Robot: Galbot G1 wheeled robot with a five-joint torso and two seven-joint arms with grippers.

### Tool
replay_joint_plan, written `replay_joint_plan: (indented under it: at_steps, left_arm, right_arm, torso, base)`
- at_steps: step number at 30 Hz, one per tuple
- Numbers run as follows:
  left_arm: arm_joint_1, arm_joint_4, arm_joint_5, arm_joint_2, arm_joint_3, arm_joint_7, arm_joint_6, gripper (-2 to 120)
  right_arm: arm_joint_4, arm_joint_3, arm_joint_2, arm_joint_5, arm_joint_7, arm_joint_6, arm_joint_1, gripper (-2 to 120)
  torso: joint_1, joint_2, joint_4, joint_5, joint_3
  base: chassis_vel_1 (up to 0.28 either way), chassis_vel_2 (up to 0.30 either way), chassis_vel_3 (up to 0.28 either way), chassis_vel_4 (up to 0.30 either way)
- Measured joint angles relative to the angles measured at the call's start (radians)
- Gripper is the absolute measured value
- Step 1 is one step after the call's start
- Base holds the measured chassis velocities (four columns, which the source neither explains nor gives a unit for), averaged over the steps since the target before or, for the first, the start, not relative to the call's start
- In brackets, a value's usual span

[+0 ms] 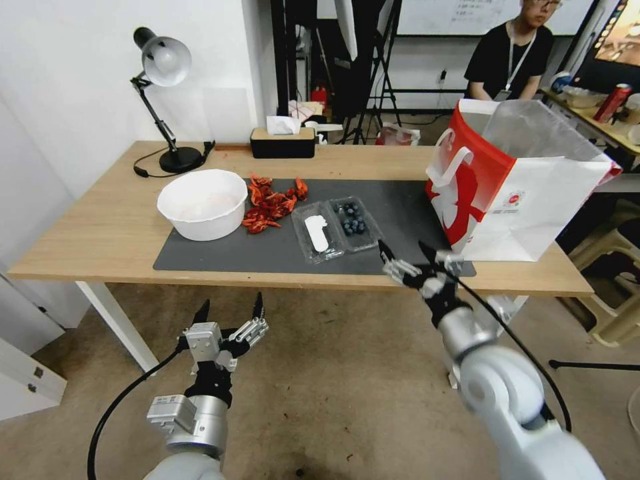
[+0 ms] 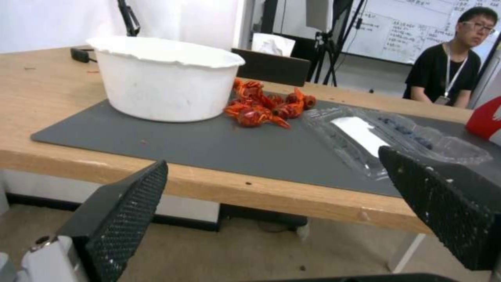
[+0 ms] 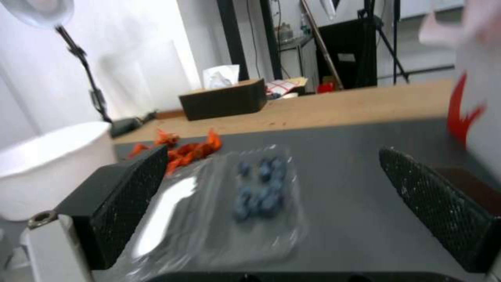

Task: Close the takeout container lid, then place the container into the takeout bag.

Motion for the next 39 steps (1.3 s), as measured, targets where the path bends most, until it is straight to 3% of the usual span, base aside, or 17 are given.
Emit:
replay_joint_plan:
  at_steps: [4,6,7,8,14,23,39]
  left_arm:
    - [0.0,0.01,0.005,-0.006,-0.003,0.002,-0.007,100]
    - [0.0,0.014,0.011,-0.01,-0.003,0.002,-0.01,100]
    - [0.0,0.014,0.011,-0.01,-0.003,0.002,-0.01,100]
    - [-0.001,0.016,0.013,-0.014,-0.003,0.003,-0.011,100]
    - [0.007,0.017,0.005,-0.02,-0.013,0.004,-0.01,100]
    - [0.013,0.011,0.002,-0.021,-0.008,0.003,-0.007,100]
    - [0.009,0.021,0.001,-0.017,-0.008,-0.001,-0.009,100]
  right_arm:
    - [-0.043,-0.045,-0.05,-0.033,0.037,-0.108,0.117,100]
    - [-0.062,-0.093,-0.086,-0.042,0.089,-0.242,0.195,100]
    - [-0.062,-0.093,-0.086,-0.042,0.089,-0.242,0.195,100]
    - [-0.075,-0.123,-0.1,-0.046,0.116,-0.306,0.239,100]
    - [-0.123,-0.216,-0.107,-0.058,0.23,-0.475,0.373,100]
    - [-0.203,-0.304,-0.103,-0.071,0.27,-0.502,0.448,100]
    - [-0.275,-0.357,-0.08,-0.086,0.278,-0.496,0.474,100]
  torso:
    - [0.0,0.0,-0.0002,0.0,0.0]
    - [0.0,0.0,-0.0001,-0.0001,0.0]
    - [0.0,0.0,-0.0001,-0.0001,0.0]
    - [0.0,0.0,-0.0003,-0.0002,0.0]
    - [0.0,0.0,-0.0001,-0.0002,0.0]
    - [0.0,0.0,-0.0001,-0.0001,0.0]
    - [0.0,0.0,-0.0002,-0.0002,0.0]
  base:
    - [0.0,0.0,0.0,0.0]
    - [0.0,0.0,0.0,0.0]
    - [0.0,0.0,0.0,0.0]
    - [0.0,0.0,0.0,0.0]
    - [0.0,0.0,0.0,0.0]
    - [0.0,0.0,0.0,0.0]
    - [0.0,0.0,0.0,0.0]
